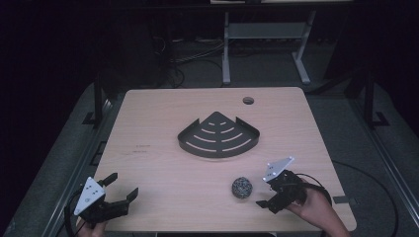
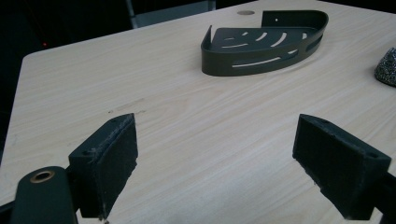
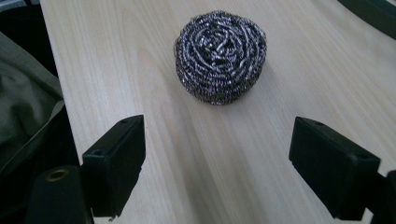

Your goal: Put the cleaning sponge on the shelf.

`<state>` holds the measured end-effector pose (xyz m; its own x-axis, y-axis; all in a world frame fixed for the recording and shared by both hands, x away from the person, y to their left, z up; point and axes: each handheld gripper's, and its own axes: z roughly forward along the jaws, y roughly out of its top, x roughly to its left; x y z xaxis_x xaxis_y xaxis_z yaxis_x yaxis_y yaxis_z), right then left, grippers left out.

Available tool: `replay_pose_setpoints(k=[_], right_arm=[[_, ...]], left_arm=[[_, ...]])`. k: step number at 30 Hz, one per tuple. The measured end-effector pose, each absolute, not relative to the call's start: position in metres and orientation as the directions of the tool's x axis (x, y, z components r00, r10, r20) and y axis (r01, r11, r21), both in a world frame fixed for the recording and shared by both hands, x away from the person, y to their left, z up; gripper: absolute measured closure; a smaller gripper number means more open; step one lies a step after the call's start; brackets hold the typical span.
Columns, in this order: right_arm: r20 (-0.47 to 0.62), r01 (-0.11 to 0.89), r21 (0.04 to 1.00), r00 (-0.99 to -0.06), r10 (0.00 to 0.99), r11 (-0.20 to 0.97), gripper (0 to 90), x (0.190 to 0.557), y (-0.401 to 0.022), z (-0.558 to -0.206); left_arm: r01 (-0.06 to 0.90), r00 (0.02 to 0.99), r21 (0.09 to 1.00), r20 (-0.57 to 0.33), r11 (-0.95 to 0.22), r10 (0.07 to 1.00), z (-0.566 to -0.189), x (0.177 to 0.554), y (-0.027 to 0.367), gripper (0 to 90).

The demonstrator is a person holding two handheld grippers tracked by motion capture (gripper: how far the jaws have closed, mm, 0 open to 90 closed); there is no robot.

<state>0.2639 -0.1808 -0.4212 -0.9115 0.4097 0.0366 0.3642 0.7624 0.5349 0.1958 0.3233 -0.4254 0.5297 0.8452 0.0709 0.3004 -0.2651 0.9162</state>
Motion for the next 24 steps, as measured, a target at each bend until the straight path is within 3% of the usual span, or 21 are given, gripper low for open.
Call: replay_pose_setpoints(k=[24], right_arm=[[0.043,0.336,0.485,-0.931,0.362,0.807,16.9,0.284,-0.144,-0.425]], left_arm=[[0.302,0.53,0.916,0.069,-0.264,0.845,-0.425,0.196,0.324,13.2]])
